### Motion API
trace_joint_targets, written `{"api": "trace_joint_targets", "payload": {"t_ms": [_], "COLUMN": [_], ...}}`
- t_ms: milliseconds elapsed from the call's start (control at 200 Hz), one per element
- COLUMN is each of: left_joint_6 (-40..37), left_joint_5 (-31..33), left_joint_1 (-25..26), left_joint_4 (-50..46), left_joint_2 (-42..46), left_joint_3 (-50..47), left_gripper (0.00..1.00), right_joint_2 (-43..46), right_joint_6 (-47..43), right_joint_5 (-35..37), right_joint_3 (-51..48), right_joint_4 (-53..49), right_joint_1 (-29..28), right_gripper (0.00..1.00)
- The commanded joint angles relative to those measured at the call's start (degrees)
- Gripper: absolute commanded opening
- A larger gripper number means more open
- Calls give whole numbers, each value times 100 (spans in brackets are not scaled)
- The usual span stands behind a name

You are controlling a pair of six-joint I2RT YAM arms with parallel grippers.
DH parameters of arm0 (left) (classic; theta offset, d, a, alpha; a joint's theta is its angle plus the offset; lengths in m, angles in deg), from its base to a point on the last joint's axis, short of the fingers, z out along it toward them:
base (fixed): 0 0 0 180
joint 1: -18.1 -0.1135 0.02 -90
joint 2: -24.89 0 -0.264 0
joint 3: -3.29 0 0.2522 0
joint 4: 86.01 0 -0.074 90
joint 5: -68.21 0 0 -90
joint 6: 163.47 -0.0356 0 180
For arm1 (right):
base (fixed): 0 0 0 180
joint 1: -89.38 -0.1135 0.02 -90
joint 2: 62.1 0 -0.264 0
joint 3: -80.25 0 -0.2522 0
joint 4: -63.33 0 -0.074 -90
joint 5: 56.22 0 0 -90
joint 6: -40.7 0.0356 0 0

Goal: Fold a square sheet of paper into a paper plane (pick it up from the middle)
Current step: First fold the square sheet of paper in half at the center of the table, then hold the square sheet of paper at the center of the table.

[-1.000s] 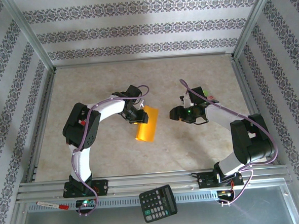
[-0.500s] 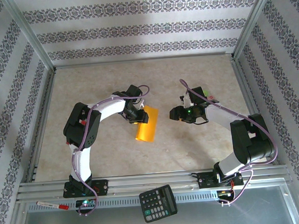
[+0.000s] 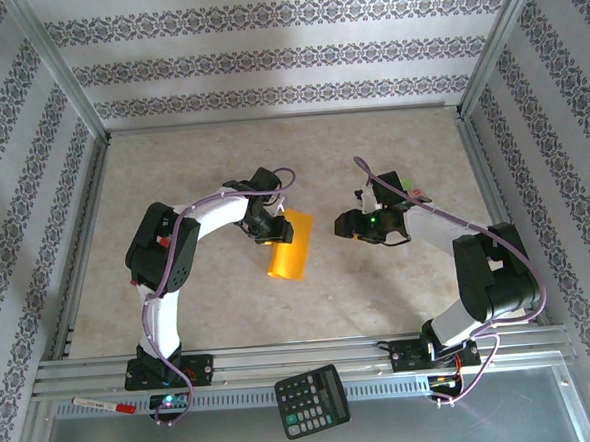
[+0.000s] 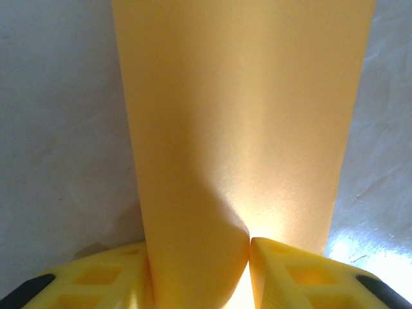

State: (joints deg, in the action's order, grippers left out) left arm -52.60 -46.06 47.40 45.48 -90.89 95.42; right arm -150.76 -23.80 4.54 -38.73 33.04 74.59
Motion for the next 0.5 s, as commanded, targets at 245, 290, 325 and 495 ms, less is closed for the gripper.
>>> {"api": "trace_joint_targets", "payload": {"t_ms": [245, 290, 325, 495], "left_joint_6": [98, 88, 89, 97], "left_joint_5": [245, 247, 256, 254], "left_joint_1": [197, 200, 194, 202], "left_joint_4": [90, 82, 87, 108], "left_joint_2": [-471, -466, -471, -488], "left_joint_3": [-208, -208, -204, -241], "left_gripper": [43, 43, 43, 43], "right_joint_2": [-91, -97, -93, -101], "right_joint_6": [-12, -9, -1, 123], "right_joint_5": [-39, -43, -47, -82], "right_joint_3": [168, 167, 168, 151], "right_joint_4": [-39, -34, -27, 67], "right_joint_1": [-43, -42, -46, -130], "right_gripper": [59, 59, 59, 57]}}
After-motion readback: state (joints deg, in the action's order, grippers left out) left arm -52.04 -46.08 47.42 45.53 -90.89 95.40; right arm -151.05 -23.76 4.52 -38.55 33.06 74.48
